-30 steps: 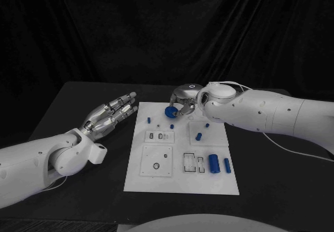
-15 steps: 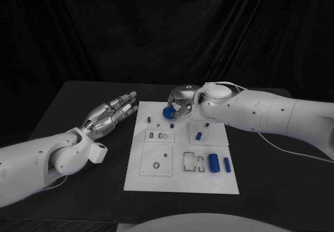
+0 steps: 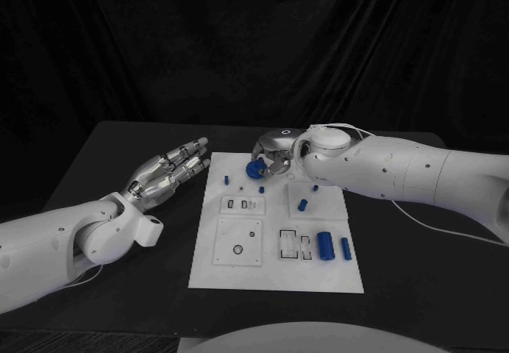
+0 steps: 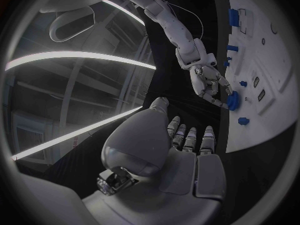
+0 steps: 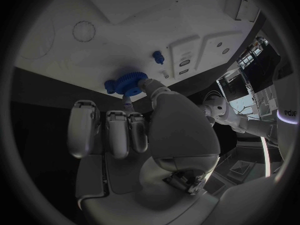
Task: Assemble the parts on the task board
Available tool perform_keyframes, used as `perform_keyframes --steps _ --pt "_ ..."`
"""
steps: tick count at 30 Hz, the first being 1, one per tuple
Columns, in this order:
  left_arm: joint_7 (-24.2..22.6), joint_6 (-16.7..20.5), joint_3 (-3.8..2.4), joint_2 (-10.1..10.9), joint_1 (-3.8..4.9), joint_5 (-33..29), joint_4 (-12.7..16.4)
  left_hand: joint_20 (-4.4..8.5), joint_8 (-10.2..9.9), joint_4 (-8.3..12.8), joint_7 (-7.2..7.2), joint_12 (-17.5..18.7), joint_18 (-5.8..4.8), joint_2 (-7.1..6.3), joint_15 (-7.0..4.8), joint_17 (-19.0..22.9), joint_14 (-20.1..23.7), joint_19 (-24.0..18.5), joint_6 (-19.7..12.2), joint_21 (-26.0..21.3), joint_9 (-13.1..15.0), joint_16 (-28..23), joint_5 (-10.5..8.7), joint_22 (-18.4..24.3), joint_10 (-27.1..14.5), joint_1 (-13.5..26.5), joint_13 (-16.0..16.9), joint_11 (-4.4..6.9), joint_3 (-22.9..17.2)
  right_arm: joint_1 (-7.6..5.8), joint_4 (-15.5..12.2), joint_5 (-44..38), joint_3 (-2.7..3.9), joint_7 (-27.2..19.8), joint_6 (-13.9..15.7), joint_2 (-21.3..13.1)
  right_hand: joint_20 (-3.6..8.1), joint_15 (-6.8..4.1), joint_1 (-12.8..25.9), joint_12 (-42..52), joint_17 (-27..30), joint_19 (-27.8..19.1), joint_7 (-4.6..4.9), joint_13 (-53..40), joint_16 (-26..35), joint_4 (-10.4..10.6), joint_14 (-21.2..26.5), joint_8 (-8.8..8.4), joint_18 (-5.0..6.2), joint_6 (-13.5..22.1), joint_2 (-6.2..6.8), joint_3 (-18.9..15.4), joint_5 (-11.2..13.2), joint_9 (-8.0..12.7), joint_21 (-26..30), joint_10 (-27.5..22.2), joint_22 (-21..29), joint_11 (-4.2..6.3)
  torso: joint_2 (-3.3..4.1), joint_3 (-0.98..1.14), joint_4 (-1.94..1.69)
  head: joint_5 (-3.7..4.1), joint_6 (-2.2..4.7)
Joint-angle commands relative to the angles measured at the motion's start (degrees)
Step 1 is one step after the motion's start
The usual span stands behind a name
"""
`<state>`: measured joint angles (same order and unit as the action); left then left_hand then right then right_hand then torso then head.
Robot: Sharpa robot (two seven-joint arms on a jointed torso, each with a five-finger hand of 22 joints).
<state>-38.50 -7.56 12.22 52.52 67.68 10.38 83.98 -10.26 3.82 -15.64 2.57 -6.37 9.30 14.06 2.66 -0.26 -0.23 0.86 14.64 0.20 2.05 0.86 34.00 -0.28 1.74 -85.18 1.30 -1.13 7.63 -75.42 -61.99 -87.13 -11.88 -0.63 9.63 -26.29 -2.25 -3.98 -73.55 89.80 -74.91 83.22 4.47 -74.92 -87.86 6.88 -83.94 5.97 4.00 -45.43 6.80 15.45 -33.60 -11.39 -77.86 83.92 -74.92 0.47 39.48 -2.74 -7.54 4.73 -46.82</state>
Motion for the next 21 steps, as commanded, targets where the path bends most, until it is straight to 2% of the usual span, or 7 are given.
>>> perform_keyframes --steps 1,11,19,20,21 --pt "-0.42 -0.71 -0.05 -0.09 0.07 -0.01 0.15 -0.38 0.02 0.01 0.12 -0.04 1.11 -0.08 0.51 -0.07 -0.04 -0.20 -0.35 0.26 0.00 0.19 0.30 -0.10 -0.19 -0.58 -0.06 -0.12 -0.26 0.12 0.06 -0.07 0.03 0.85 -1.13 0.09 0.21 -0.38 0.57 0.20 -12.40 -0.10 -0.14 -15.08 0.26 -0.34 -5.34 -0.31 -0.40 0.54 0.45 0.25 0.16 0.25 0.38 6.08 -6.17 0.38 -0.03 -0.04 0.05 0.02 -0.17" --pt "-0.29 -0.79 -0.05 -0.11 0.07 -0.01 0.14 -0.40 0.01 0.03 0.14 -0.03 1.11 -0.09 0.51 -0.06 -0.04 -0.20 -0.37 0.26 0.00 0.17 0.35 -0.09 -0.19 -0.60 -0.07 -0.13 -0.28 0.13 0.02 -0.07 0.03 0.84 -0.70 -0.01 0.40 -0.57 0.57 0.20 -11.39 -0.63 -0.21 -15.08 1.21 -0.75 -5.06 -1.05 -0.13 1.95 0.51 0.37 0.34 0.89 1.49 6.08 -5.50 0.52 0.00 0.00 0.06 0.02 -0.21" --pt "-0.32 -0.80 -0.05 -0.06 0.07 -0.01 0.00 -0.42 0.01 0.07 0.16 0.01 1.11 -0.12 0.51 -0.06 -0.04 -0.21 -0.39 0.25 -0.01 0.15 0.41 -0.08 -0.21 -0.64 -0.08 -0.13 -0.31 -0.23 -1.43 -0.07 0.03 -0.75 4.01 -1.73 0.41 -0.52 0.67 0.20 -11.03 -0.71 0.00 -15.08 1.56 -0.89 -4.96 -0.72 -0.09 1.46 0.52 0.37 0.61 0.93 1.77 6.08 -5.37 0.39 -0.02 0.02 0.04 0.23 0.26" --pt "-0.34 -0.77 -0.05 0.00 0.07 -0.01 -0.01 -0.42 0.01 0.07 0.16 0.01 1.11 -0.12 0.51 -0.06 -0.04 -0.21 -0.39 0.25 -0.01 0.15 0.41 -0.08 -0.21 -0.64 -0.08 -0.13 -0.31 -0.59 -2.28 -0.07 0.03 -1.02 5.26 -2.61 0.37 -0.42 1.11 0.20 -10.90 -0.57 0.10 -15.08 1.71 -0.83 -4.94 -0.38 -0.13 1.04 0.35 -0.22 6.61 1.09 1.78 6.08 -5.46 0.29 -0.02 0.03 0.04 0.26 0.43" --pt "-0.35 -0.75 -0.05 0.04 0.07 -0.01 -0.02 -0.42 0.01 0.07 0.16 0.01 1.11 -0.12 0.51 -0.06 -0.04 -0.21 -0.39 0.25 -0.01 0.15 0.41 -0.08 -0.21 -0.64 -0.08 -0.13 -0.31 -0.93 -3.05 -0.07 0.03 -1.11 6.03 -3.39 0.32 -0.40 1.34 0.20 -10.86 -0.49 0.12 -15.08 1.76 -0.75 -4.95 -0.20 -0.13 0.92 0.19 -0.78 9.99 1.25 1.86 6.08 -5.50 0.22 -0.02 0.04 0.05 0.28 0.49"
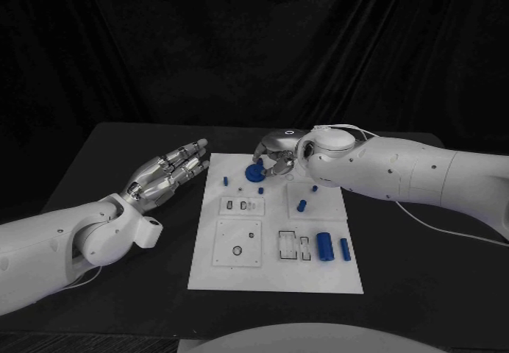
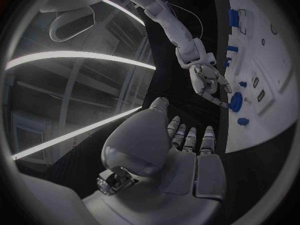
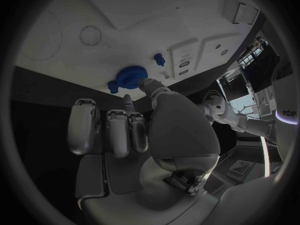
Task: Assemble the parts on the task board
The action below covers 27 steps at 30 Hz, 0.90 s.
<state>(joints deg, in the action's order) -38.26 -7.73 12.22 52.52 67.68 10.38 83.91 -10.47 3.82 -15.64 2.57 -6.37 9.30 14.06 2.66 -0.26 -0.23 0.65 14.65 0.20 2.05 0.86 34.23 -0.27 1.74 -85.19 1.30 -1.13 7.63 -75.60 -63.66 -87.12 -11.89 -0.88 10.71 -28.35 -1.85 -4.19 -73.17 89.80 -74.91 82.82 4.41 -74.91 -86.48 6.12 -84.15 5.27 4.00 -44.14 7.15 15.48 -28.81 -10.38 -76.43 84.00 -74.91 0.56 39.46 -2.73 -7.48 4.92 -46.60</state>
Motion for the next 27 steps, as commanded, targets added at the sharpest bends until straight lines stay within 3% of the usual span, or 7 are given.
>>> perform_keyframes --steps 1,2,4,10,17,21,27 --pt "-0.59 -0.57 -0.05 0.07 0.07 -0.02 0.05 -0.22 0.01 0.07 0.16 0.02 1.10 -0.12 0.52 -0.06 -0.04 -0.01 -0.39 0.25 -0.01 0.15 0.18 -0.09 -0.21 -0.64 -0.08 -0.13 -0.32 -1.10 -2.09 -0.08 0.03 -0.86 5.49 -2.04 -0.09 -0.16 1.16 0.20 -10.88 -0.05 0.18 -15.09 0.38 0.16 -4.75 0.60 -0.15 -0.50 -0.27 -1.07 6.86 0.26 0.42 6.00 -5.54 0.16 -0.01 0.03 -0.01 0.09 0.39" --pt "-0.59 -0.55 -0.05 0.11 0.07 -0.02 0.04 -0.22 0.01 0.07 0.16 0.02 1.10 -0.12 0.52 -0.06 -0.04 -0.01 -0.39 0.25 -0.01 0.15 0.18 -0.09 -0.21 -0.64 -0.08 -0.13 -0.32 -1.61 -3.08 -0.08 0.03 -0.76 6.02 -3.04 -0.11 -0.16 1.46 0.20 -10.94 0.09 0.16 -15.09 0.34 0.43 -4.79 0.82 -0.18 -0.71 -0.52 -1.80 10.16 0.39 0.38 6.00 -5.66 0.16 -0.02 0.03 -0.02 0.09 0.43" --pt "-0.59 -0.53 -0.05 0.15 0.07 -0.02 0.02 -0.23 0.01 0.10 0.17 0.00 1.10 -0.14 0.52 -0.06 -0.04 0.00 -0.40 0.25 -0.01 0.16 0.22 -0.09 -0.21 -0.66 -0.07 -0.14 -0.33 -2.69 -5.11 -0.08 0.03 -0.35 6.55 -5.09 -0.10 -0.16 1.84 0.20 -11.08 0.36 0.16 -15.09 0.22 0.91 -4.84 1.16 -0.27 -1.06 -0.77 -2.91 13.68 0.54 0.12 6.00 -5.95 0.17 -0.04 0.02 -0.03 0.08 0.47" --pt "-0.57 -0.49 -0.05 0.06 0.07 -0.02 0.00 -0.23 0.01 0.10 0.17 0.00 1.10 -0.14 0.52 -0.06 -0.04 0.00 -0.40 0.25 -0.01 0.16 0.22 -0.09 -0.21 -0.66 -0.07 -0.14 -0.33 -5.73 -11.46 -0.08 0.02 2.59 5.64 -12.19 0.06 -0.39 2.87 0.20 -10.67 1.28 -0.21 -15.09 0.55 2.14 -4.83 1.59 -0.67 -1.59 -0.85 -4.52 15.95 0.70 -1.42 6.00 -7.11 0.45 -0.18 -0.01 0.15 0.12 0.65" --pt "-0.56 -0.58 -0.05 -0.32 0.07 -0.02 -0.14 -0.24 0.01 0.14 0.17 -0.02 1.10 -0.18 0.52 -0.06 -0.04 0.01 -0.39 0.26 -0.01 0.18 0.27 -0.10 -0.21 -0.69 -0.07 -0.14 -0.35 -6.87 -14.52 -0.49 0.01 4.70 2.98 -18.19 1.25 -1.88 3.91 0.20 -8.94 1.39 -2.59 -15.09 2.04 6.74 -4.51 1.43 -0.68 -2.78 0.24 -7.78 22.10 1.53 -1.44 6.00 -7.51 2.35 -0.35 -0.12 0.17 0.49 0.90" --pt "-0.55 -0.66 -0.05 -0.41 0.07 -0.02 -0.16 -0.25 0.01 0.18 0.17 0.00 1.10 -0.21 0.52 -0.06 -0.04 0.02 -0.40 0.26 -0.01 0.17 0.32 -0.10 -0.22 -0.73 -0.07 -0.14 -0.37 -6.69 -15.05 -0.72 0.00 5.32 2.45 -20.52 1.72 -2.30 3.31 0.20 -8.22 1.36 -3.20 -15.09 2.67 8.11 -4.38 0.93 -0.65 -2.65 0.77 -8.23 22.56 2.02 -1.29 6.00 -7.52 2.88 -0.41 -0.13 0.16 0.35 0.84" --pt "-0.37 -0.76 -0.05 -0.38 0.06 -0.02 -0.22 -0.26 0.01 0.20 0.17 0.00 1.10 -0.22 0.53 -0.06 -0.04 0.01 -0.41 0.26 -0.01 0.16 0.34 -0.10 -0.22 -0.74 -0.08 -0.14 -0.38 -5.80 -15.27 -3.15 -0.02 5.46 2.82 -23.66 1.95 -2.42 1.16 0.20 -8.12 1.71 -3.03 -15.09 2.68 9.34 -4.44 1.06 -0.84 -3.88 1.45 -8.49 22.03 2.33 -1.85 6.00 -8.01 2.87 -0.64 -0.24 0.23 0.02 0.60"
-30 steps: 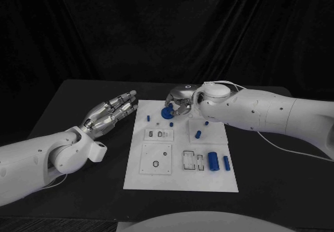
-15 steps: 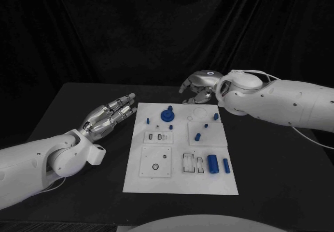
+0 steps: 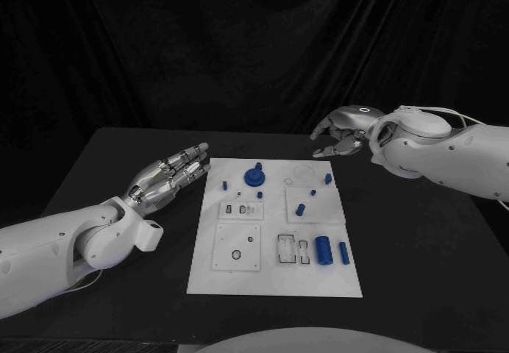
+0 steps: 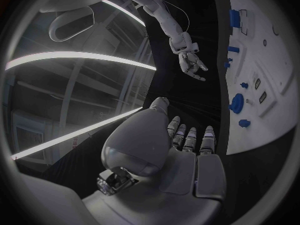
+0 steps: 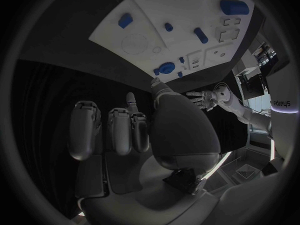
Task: Assemble the parts on the task board
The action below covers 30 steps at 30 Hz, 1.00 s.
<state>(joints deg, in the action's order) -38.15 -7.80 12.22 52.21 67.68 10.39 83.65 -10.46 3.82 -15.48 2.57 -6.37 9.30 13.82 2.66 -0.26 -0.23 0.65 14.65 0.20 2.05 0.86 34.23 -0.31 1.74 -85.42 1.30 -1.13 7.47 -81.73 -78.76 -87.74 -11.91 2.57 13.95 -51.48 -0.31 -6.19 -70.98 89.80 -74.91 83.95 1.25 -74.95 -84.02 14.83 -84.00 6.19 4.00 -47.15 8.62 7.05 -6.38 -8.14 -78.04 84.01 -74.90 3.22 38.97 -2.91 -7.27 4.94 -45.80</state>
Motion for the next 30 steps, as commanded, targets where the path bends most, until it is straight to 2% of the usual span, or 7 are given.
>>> perform_keyframes --steps 1,4,8,12,17,21,30 --pt "-0.47 -0.71 -0.05 -0.11 0.06 -0.03 0.01 -0.26 0.01 0.04 0.18 0.00 1.10 0.02 0.53 -0.06 -0.04 0.02 -0.41 0.26 -0.01 0.16 0.34 -0.06 -0.22 -0.51 -0.07 -0.14 -0.22 0.49 -0.23 -3.07 0.00 2.02 -0.33 -0.94 0.42 -0.44 -1.29 0.20 -8.03 0.63 0.09 -15.05 0.29 0.81 -4.58 0.21 -0.87 -1.13 0.11 -0.13 -0.45 0.10 -0.31 5.99 -8.09 0.22 -0.15 -0.07 0.04 0.04 -0.29" --pt "-0.47 -0.79 -0.05 -0.23 0.06 -0.03 -0.02 -0.26 0.01 0.04 0.18 0.00 1.10 0.02 0.53 -0.06 -0.04 0.02 -0.41 0.26 -0.01 0.16 0.34 -0.06 -0.22 -0.51 -0.07 -0.14 -0.22 0.98 -0.64 -3.97 0.00 2.17 -0.33 -1.97 0.49 -0.54 -2.09 0.20 -8.05 0.73 0.00 -15.05 0.23 1.20 -4.61 0.33 -0.91 -1.63 0.38 -0.25 -0.39 0.13 -0.47 5.99 -8.23 0.29 -0.08 0.03 0.01 0.26 -0.29" --pt "-0.45 -0.86 -0.05 -0.34 0.06 -0.03 -0.05 -0.26 0.01 0.04 0.18 0.00 1.10 0.02 0.53 -0.06 -0.04 0.02 -0.41 0.26 -0.01 0.16 0.34 -0.06 -0.22 -0.51 -0.07 -0.14 -0.22 1.87 -1.38 -4.54 0.00 2.42 -0.17 -3.16 0.47 -0.44 -2.69 0.20 -8.01 0.75 0.47 -15.05 0.23 1.57 -4.61 0.52 -0.93 -2.23 0.60 -0.43 -0.35 0.08 -0.48 5.99 -8.30 0.03 -0.06 0.15 -0.05 0.35 -0.32" --pt "-0.42 -0.91 -0.05 -0.38 0.05 -0.03 -0.11 -0.28 -0.01 0.14 0.15 0.06 1.10 -0.03 0.59 -0.06 -0.05 0.02 -0.48 0.26 -0.02 0.18 0.45 -0.06 -0.25 -0.60 -0.09 -0.09 -0.29 2.73 -1.64 -4.76 -0.01 2.65 0.08 -3.84 0.38 -0.31 -3.64 0.20 -7.03 1.37 0.70 -15.05 0.98 1.66 -4.51 0.70 -1.25 -2.90 0.48 -0.39 -1.46 -0.02 -1.70 5.99 -9.10 -0.19 -0.02 0.08 0.13 0.07 -0.60" --pt "-0.42 -0.89 -0.05 -0.30 0.05 -0.03 -0.02 -0.29 -0.01 0.18 0.14 0.03 1.10 -0.03 0.57 -0.05 -0.04 0.00 -0.49 0.25 -0.02 0.14 0.50 -0.04 -0.25 -0.63 -0.08 -0.09 -0.33 3.65 -1.40 -4.87 -0.01 3.11 0.45 -4.36 0.37 -0.29 -3.82 0.20 -6.87 1.38 0.78 -15.05 1.09 1.65 -4.50 0.62 -1.25 -2.83 0.52 -0.41 -1.54 0.00 -1.70 5.99 -9.12 -0.23 -0.07 0.03 -0.09 0.02 -0.70" --pt "-0.41 -0.88 -0.05 -0.17 0.05 -0.03 0.06 -0.28 -0.01 0.22 0.14 0.02 1.10 -0.04 0.55 -0.05 -0.03 -0.01 -0.47 0.24 -0.01 0.14 0.55 -0.04 -0.25 -0.67 -0.08 -0.09 -0.36 4.27 -0.74 -4.92 -0.01 3.16 1.47 -4.55 0.35 -0.25 -3.94 0.20 -6.75 1.37 0.93 -15.05 1.17 1.66 -4.49 0.50 -1.24 -2.67 0.63 -0.49 -1.49 0.04 -1.67 5.99 -9.12 -0.30 -0.07 0.00 0.04 -0.19 -0.78" --pt "-0.41 -0.84 -0.04 0.12 0.05 -0.03 0.24 -0.28 -0.01 0.22 0.14 0.02 1.10 -0.04 0.55 -0.05 -0.03 -0.01 -0.47 0.24 -0.01 0.14 0.55 -0.04 -0.25 -0.67 -0.08 -0.09 -0.36 5.40 0.17 -4.95 -0.02 2.67 2.86 -4.19 0.25 -0.08 -4.27 0.20 -6.33 1.30 1.21 -15.05 1.48 1.67 -4.42 0.39 -1.20 -2.58 0.87 -0.63 -1.26 0.07 -1.50 5.99 -9.06 -0.50 -0.12 -0.04 -0.04 -0.28 -1.11"
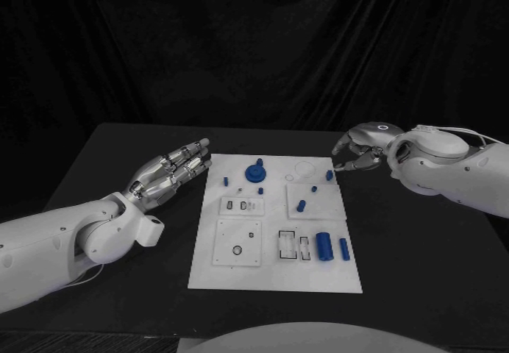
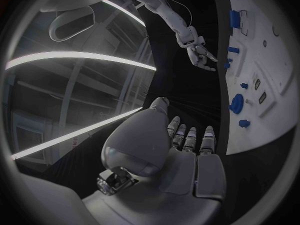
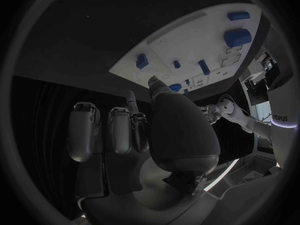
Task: Assemble the parts on the task board
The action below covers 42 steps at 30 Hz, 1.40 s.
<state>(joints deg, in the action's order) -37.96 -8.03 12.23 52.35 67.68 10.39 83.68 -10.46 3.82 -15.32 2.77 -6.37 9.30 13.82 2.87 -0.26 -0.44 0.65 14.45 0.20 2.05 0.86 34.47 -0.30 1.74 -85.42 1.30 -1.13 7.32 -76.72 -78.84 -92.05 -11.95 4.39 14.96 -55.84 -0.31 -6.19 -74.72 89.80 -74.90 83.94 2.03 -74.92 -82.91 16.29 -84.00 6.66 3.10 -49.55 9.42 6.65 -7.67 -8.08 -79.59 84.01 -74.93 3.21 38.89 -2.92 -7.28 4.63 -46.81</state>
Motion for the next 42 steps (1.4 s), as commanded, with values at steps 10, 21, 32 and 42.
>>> perform_keyframes --steps 10,21,32,42 --pt "-0.60 -0.61 -0.05 0.23 0.04 -0.03 0.34 -0.28 -0.01 0.17 -0.05 0.01 1.10 -0.08 0.29 -0.05 0.18 0.01 -0.27 0.25 -0.01 0.15 0.46 -0.06 -0.25 -0.76 -0.08 -0.11 -0.29 1.59 1.41 -0.65 0.02 0.09 2.85 0.93 -0.09 0.36 -0.76 0.20 -5.98 1.25 1.15 -15.08 0.59 0.39 -4.37 -0.34 -0.28 0.09 0.33 -0.58 0.78 0.06 0.18 5.99 -9.04 -1.09 0.00 0.01 0.01 -0.09 -0.12" --pt "-0.56 -0.75 -0.05 0.54 0.03 -0.03 0.45 -0.28 -0.01 0.17 -0.05 0.01 1.10 -0.08 0.29 -0.05 0.18 0.01 -0.27 0.25 -0.01 0.15 0.46 -0.06 -0.25 -0.76 -0.08 -0.11 -0.29 2.56 2.17 -0.67 0.02 -0.26 3.46 1.53 -0.42 0.64 -0.93 0.20 -5.86 1.23 1.39 -15.08 0.58 0.35 -4.36 0.18 -0.26 -0.97 0.31 -0.70 1.09 -0.37 0.24 5.99 -9.11 -1.37 -0.05 -0.02 -0.01 0.22 -0.26" --pt "-0.55 -0.92 -0.04 0.59 0.02 -0.03 0.41 -0.30 -0.04 0.27 -0.05 0.02 1.10 -0.09 0.30 -0.05 0.18 0.02 -0.38 0.26 -0.03 0.16 0.56 -0.06 -0.26 -0.83 -0.08 -0.12 -0.39 3.60 3.68 -0.69 0.02 -1.01 3.65 2.56 -0.63 0.77 -2.13 0.20 -5.45 1.15 1.49 -15.08 0.78 0.23 -4.29 0.39 -0.21 -1.45 0.14 -0.40 -2.21 -0.88 0.45 5.99 -9.13 -1.52 -0.06 0.00 0.04 0.01 -0.31" --pt "-0.48 -1.17 -0.04 0.49 0.00 -0.03 0.28 -0.30 -0.04 0.27 -0.05 0.02 1.10 -0.09 0.30 -0.05 0.18 0.02 -0.38 0.26 -0.03 0.16 0.56 -0.06 -0.26 -0.83 -0.08 -0.12 -0.39 4.07 4.52 -0.71 0.02 -1.58 3.70 3.18 -0.64 0.77 -2.38 0.20 -5.24 1.11 1.48 -15.08 0.91 0.20 -4.25 0.46 -0.18 -1.58 0.15 -0.38 -2.93 -1.05 0.56 5.99 -9.11 -1.50 -0.05 0.01 -0.02 0.06 -0.47"
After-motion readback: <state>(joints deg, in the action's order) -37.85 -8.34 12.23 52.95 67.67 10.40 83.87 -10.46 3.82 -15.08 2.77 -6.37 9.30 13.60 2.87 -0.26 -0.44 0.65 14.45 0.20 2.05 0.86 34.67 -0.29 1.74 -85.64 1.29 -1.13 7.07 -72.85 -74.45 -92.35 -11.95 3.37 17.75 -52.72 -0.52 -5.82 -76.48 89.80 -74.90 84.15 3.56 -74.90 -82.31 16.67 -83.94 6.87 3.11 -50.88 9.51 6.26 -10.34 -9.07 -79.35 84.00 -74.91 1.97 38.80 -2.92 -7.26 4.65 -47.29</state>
